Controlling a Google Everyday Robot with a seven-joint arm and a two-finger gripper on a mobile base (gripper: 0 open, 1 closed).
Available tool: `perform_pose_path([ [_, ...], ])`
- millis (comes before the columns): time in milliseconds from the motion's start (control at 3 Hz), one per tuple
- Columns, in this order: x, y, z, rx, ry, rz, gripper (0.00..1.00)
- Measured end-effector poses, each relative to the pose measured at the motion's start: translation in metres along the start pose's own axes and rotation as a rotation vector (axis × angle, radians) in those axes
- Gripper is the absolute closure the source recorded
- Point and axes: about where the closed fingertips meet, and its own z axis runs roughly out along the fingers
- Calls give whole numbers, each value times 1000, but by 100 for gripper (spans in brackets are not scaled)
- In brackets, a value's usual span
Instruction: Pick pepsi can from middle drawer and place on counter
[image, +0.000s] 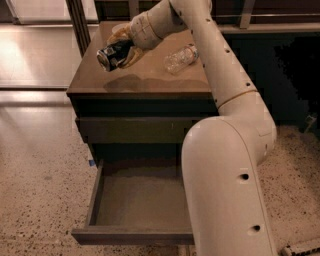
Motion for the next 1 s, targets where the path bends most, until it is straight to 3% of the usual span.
perform_pose_path([
  [333,28,4,18,2,2,33,100],
  [667,37,29,49,-45,-53,83,100],
  [1000,39,33,52,-49,-57,87,81],
])
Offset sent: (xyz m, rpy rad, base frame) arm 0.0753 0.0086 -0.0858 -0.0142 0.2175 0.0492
